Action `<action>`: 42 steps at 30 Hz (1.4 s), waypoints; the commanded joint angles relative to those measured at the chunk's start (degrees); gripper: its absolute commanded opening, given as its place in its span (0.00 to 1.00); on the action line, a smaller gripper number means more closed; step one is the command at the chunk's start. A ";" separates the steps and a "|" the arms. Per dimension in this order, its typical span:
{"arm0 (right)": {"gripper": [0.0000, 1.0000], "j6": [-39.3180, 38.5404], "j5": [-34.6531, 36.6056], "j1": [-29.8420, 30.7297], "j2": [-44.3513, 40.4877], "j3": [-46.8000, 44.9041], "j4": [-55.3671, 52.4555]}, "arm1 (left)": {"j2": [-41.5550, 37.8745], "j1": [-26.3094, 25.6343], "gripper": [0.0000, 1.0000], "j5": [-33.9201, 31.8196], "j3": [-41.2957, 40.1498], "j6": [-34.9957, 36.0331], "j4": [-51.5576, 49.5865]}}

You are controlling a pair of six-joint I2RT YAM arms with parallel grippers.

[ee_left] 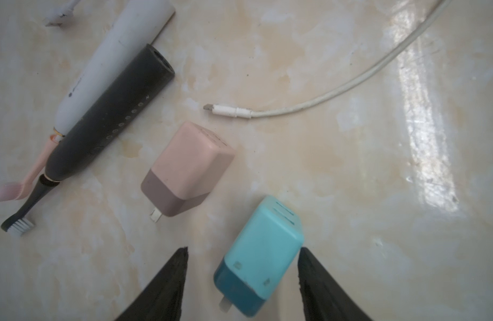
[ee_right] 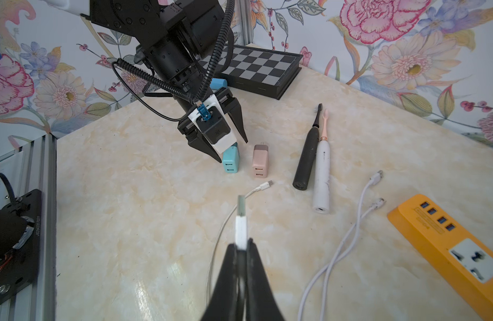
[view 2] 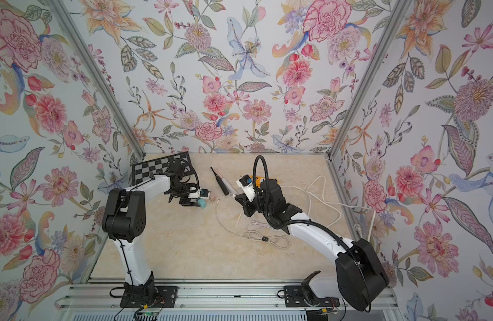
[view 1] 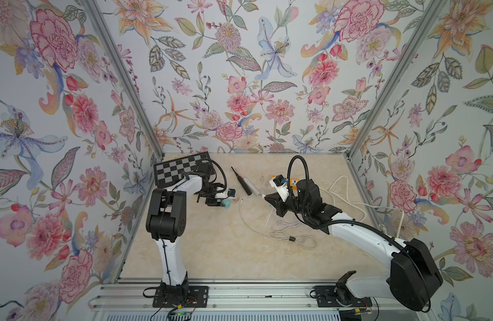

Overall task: Charge the electric toothbrush
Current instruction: Pick up the plug from the center of the board.

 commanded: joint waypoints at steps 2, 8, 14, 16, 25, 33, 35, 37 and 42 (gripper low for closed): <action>0.00 -0.43 0.22 0.30 -1.97 0.79 -1.02 | 2.23 -0.52 0.61 2.22 1.43 2.67 -3.99; 0.00 -0.41 0.18 0.64 -1.45 1.82 -1.76 | 3.26 -0.46 0.56 1.94 1.12 1.72 -2.88; 0.00 -0.16 0.36 0.82 -1.08 2.44 -2.16 | 3.46 -0.46 0.45 3.25 0.65 1.48 -1.83; 0.00 0.40 0.48 0.80 -0.82 2.43 -2.33 | 3.31 -0.52 0.43 3.50 0.77 1.61 -1.99; 0.00 3.40 -3.07 -0.23 1.36 4.54 -6.61 | 0.29 -0.80 0.14 6.09 1.21 3.43 -2.25; 0.00 9.76 -14.88 -4.73 4.83 7.80 -9.12 | -10.06 -4.41 0.14 13.19 1.89 4.31 2.45; 0.00 10.30 -17.42 -6.17 6.93 10.14 -10.92 | -13.13 -5.85 0.14 15.82 1.44 3.34 7.26; 0.00 10.19 -18.40 -7.23 9.40 13.40 -14.16 | -15.55 -7.98 0.14 14.60 1.56 2.63 11.19; 0.00 12.83 -21.98 -7.90 11.66 17.42 -15.80 | -19.58 -10.97 0.14 10.55 0.37 3.47 15.33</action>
